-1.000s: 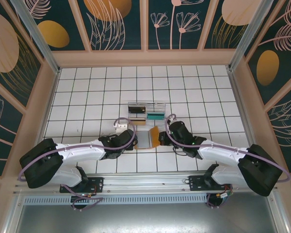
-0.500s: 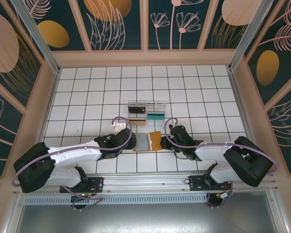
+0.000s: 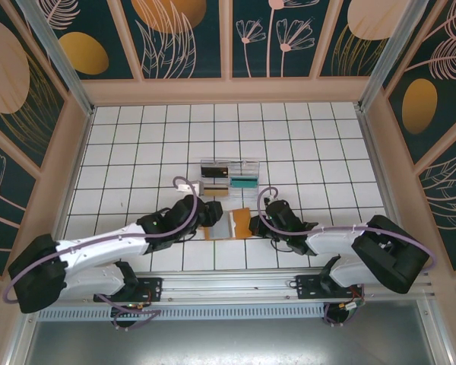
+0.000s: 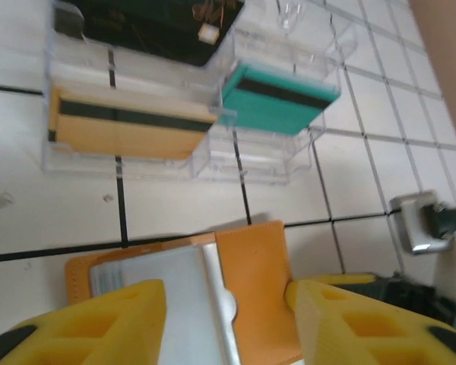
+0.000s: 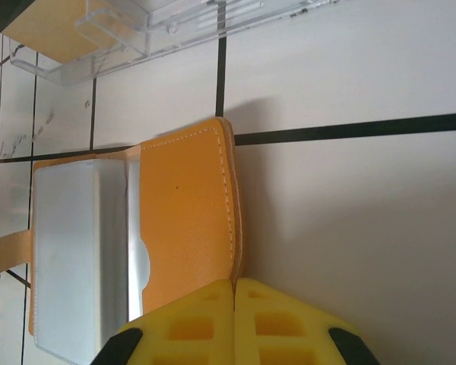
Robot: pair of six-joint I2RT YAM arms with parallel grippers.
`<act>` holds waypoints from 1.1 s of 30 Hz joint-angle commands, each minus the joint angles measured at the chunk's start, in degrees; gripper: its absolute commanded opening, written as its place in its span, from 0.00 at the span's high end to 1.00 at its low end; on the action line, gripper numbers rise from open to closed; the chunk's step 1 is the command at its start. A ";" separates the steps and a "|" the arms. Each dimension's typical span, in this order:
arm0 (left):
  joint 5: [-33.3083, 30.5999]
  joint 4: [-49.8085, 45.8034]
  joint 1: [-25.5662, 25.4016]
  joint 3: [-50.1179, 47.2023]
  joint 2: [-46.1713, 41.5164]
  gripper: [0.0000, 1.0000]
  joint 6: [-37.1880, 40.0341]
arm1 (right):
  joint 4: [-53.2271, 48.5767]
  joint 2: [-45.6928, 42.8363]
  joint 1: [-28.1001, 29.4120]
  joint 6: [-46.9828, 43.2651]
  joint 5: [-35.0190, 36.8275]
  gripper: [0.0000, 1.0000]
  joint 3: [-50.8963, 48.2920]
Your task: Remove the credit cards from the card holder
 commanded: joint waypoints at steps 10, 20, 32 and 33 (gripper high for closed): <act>6.48 6.20 0.28 -3.77 9.10 0.61 -3.02 | 0.95 -0.31 1.17 0.86 1.50 1.00 -1.01; 7.79 4.99 0.24 -4.61 10.35 0.63 -3.55 | 0.95 -0.27 1.55 1.03 1.89 1.00 -0.99; 5.59 1.66 0.25 -4.92 9.63 0.63 -4.00 | 0.87 0.23 1.65 1.02 2.07 1.00 -0.63; 5.29 1.17 0.24 -4.70 9.76 0.63 -4.08 | 0.86 0.47 1.72 1.02 2.07 1.00 -0.66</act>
